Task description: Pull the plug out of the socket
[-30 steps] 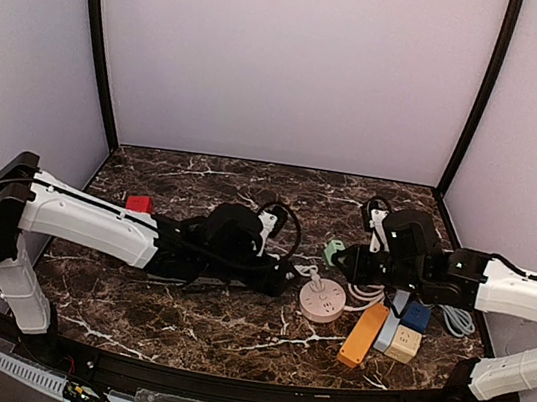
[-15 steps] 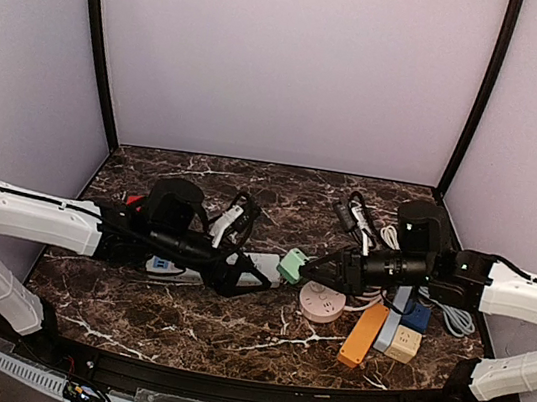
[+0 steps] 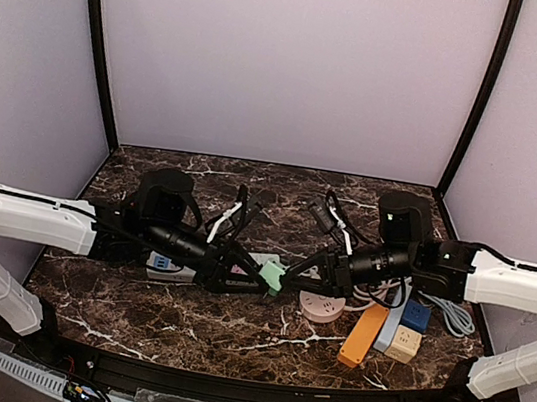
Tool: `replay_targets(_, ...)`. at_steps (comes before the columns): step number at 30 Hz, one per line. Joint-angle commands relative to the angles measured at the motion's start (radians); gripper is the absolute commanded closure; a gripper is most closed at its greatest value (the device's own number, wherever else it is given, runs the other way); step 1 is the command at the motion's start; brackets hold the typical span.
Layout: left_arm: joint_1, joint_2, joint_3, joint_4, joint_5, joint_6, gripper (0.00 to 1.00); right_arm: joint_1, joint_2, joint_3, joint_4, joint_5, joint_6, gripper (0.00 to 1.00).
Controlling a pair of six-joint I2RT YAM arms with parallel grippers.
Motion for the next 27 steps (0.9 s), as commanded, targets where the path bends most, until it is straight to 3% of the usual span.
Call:
replay_targets(1,-0.002,-0.004,-0.019,0.069,0.06,-0.023,0.46,0.009,0.014,0.031,0.027,-0.028,-0.019,1.0)
replay_targets(5,-0.001,-0.002,-0.028,0.099,0.051,-0.039,0.58,0.012,0.021,0.037,0.021,-0.049,-0.023,1.0)
replay_targets(10,-0.002,0.006,-0.031,0.113,0.037,-0.047,0.86,0.014,0.018,0.039,0.002,-0.028,-0.034,0.98)
replay_targets(12,-0.001,0.006,-0.029,0.1,0.027,-0.042,0.95,0.014,0.009,0.039,-0.023,0.033,-0.034,0.87)
replay_targets(14,0.003,-0.007,-0.03,0.07,-0.015,-0.03,0.99,0.01,-0.003,0.041,-0.062,0.133,-0.028,0.64)
replay_targets(17,0.016,-0.034,-0.03,0.022,-0.08,-0.013,0.99,-0.004,-0.026,0.034,-0.106,0.239,-0.014,0.34)
replay_targets(19,0.035,-0.064,-0.025,-0.038,-0.123,0.002,0.99,-0.018,-0.047,0.018,-0.115,0.283,-0.002,0.2)
replay_targets(22,0.082,-0.124,-0.022,-0.175,-0.196,0.033,0.99,-0.025,-0.08,-0.001,-0.133,0.383,0.019,0.09)
replay_targets(25,0.161,-0.167,-0.017,-0.371,-0.28,0.056,0.99,-0.026,-0.104,-0.006,-0.163,0.481,0.024,0.07)
replay_targets(27,0.284,-0.188,-0.013,-0.507,-0.326,0.079,0.99,-0.026,-0.113,-0.004,-0.185,0.543,0.029,0.07)
